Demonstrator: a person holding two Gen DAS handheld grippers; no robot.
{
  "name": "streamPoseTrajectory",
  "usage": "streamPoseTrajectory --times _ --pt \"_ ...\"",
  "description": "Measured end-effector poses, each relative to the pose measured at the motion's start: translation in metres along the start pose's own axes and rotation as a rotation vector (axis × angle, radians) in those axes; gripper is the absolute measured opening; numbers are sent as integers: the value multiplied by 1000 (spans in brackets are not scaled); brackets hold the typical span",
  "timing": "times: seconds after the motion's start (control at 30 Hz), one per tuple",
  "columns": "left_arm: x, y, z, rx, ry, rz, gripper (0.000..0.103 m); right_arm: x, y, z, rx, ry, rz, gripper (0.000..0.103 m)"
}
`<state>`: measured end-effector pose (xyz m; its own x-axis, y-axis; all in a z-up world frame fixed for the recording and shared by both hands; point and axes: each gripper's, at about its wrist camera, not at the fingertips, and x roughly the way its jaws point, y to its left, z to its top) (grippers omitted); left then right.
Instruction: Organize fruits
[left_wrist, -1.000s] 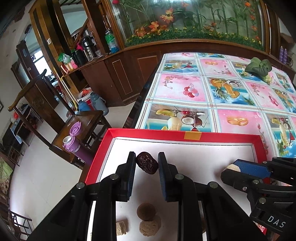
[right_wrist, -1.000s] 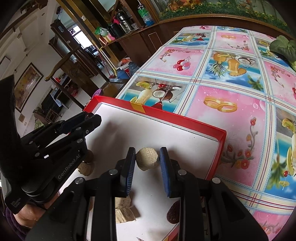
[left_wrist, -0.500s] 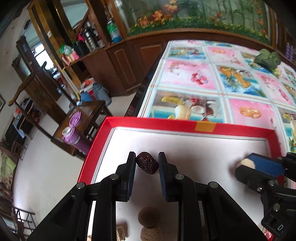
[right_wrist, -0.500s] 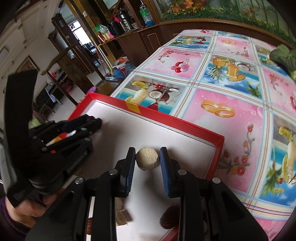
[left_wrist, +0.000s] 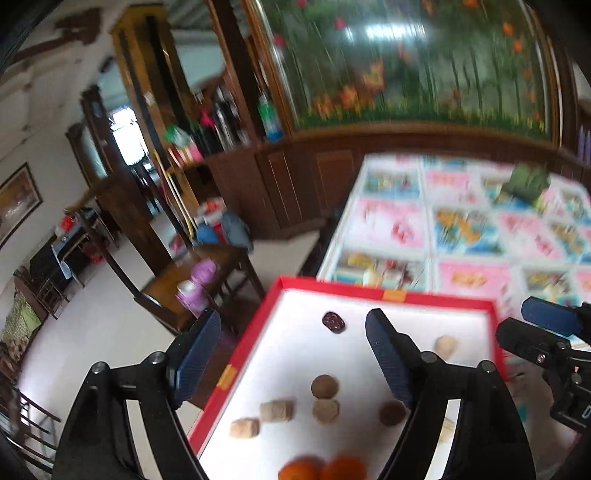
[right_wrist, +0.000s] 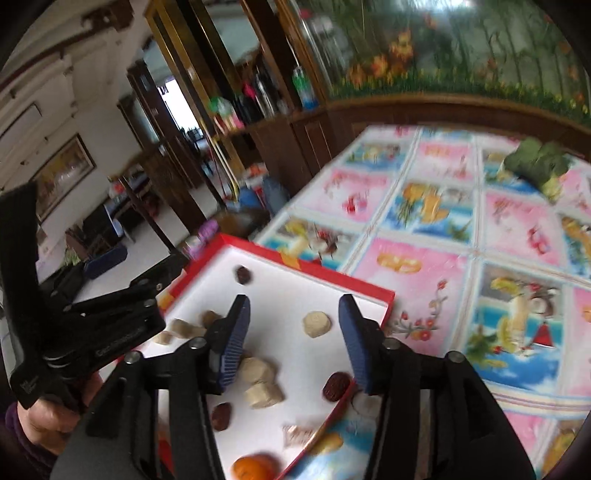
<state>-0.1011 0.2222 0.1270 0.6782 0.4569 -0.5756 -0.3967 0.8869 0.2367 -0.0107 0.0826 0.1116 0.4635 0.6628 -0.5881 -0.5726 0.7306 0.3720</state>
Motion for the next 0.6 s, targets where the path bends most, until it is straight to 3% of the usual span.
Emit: streamPoseTrajectory --times 0.3,0.37,0.53,0.6 --pt "-122 11 -13 -74 -228 -23 91 -116 47 -37 -96 -199 -2 73" --pt "-146 12 -19 -92 -269 -21 103 -141 51 -49 -103 -246 -7 81" --pt "-184 20 -37 -181 -320 -70 103 -193 60 -82 -117 -349 -48 95" --pt "-195 21 -48 -216 -359 -39 103 -213 64 -97 -120 -390 -69 100"
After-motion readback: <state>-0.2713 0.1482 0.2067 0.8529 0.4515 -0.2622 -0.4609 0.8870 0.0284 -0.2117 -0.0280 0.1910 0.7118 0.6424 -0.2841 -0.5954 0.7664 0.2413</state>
